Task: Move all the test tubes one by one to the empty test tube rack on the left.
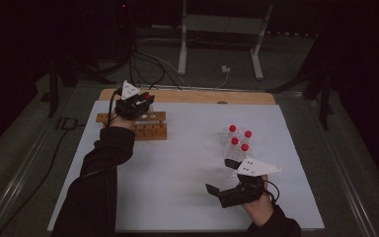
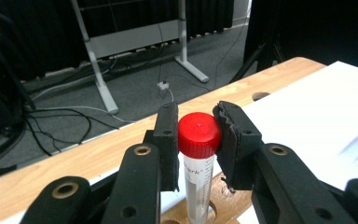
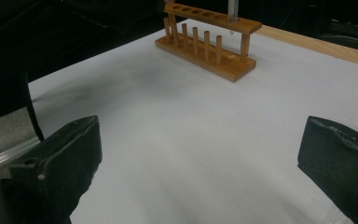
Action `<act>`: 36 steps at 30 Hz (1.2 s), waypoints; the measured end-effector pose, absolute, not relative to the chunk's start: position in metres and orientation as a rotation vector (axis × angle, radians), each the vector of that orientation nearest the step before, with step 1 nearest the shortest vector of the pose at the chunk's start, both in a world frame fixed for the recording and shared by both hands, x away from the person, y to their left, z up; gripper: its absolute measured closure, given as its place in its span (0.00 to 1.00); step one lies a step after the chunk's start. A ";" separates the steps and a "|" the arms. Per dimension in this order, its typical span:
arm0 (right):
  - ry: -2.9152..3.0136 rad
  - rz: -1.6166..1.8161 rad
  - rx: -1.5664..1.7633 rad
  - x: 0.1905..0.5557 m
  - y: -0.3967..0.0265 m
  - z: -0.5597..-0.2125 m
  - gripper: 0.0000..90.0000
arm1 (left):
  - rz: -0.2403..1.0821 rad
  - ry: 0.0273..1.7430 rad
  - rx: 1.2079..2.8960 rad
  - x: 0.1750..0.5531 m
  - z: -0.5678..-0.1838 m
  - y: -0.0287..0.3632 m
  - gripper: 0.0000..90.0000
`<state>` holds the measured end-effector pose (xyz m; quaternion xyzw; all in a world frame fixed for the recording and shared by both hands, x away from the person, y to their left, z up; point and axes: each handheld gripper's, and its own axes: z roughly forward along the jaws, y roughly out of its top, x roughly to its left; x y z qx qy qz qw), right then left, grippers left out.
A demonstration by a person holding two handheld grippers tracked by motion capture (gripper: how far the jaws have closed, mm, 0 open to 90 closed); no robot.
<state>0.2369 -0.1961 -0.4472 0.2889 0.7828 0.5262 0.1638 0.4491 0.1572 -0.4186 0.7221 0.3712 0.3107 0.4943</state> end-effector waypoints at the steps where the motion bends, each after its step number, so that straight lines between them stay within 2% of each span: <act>1: 2.232 1.503 0.823 0.237 -0.196 -0.447 0.00 | 0.757 0.902 1.754 0.449 -0.421 0.157 0.80; 20: 2.238 1.518 0.835 0.237 -0.198 -0.447 0.00 | 0.726 0.928 1.817 0.450 -0.451 0.152 0.80; 36: 2.237 1.537 0.844 0.238 -0.201 -0.443 0.00 | 0.674 0.930 1.857 0.451 -0.447 0.155 0.76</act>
